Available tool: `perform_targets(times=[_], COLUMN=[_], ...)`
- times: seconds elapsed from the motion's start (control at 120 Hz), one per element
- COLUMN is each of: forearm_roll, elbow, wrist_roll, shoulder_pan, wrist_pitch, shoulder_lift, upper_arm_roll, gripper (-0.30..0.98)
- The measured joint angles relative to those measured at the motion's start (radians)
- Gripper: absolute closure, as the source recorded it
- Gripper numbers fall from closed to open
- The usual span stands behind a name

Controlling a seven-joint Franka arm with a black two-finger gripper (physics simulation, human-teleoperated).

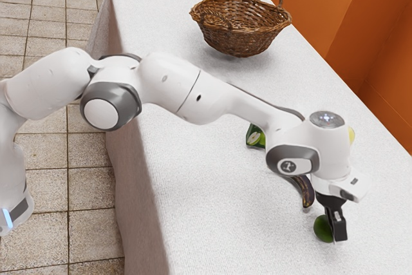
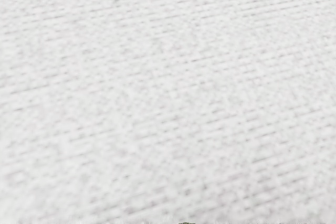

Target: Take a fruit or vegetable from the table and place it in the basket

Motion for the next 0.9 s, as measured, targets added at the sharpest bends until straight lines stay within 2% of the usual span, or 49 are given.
perform_targets(times=[0.342,0.483,0.558,0.717,0.9], forearm_roll=[-0.004,-0.014,-0.017,-0.011,0.002], elbow=[-0.065,-0.074,-0.080,-0.112,-0.141], wrist_roll=[0.016,0.026,0.027,0.015,-0.019], shoulder_pan=[0.000,0.001,0.000,-0.009,-0.037], wrist_pitch=[0.036,0.048,0.052,0.056,0.058], shoulder_lift=[-0.025,-0.026,-0.031,-0.061,-0.107], upper_arm_roll=[0.002,0.003,0.005,0.013,0.056], gripper=[0.00,-0.10,-0.03,0.27,0.31])
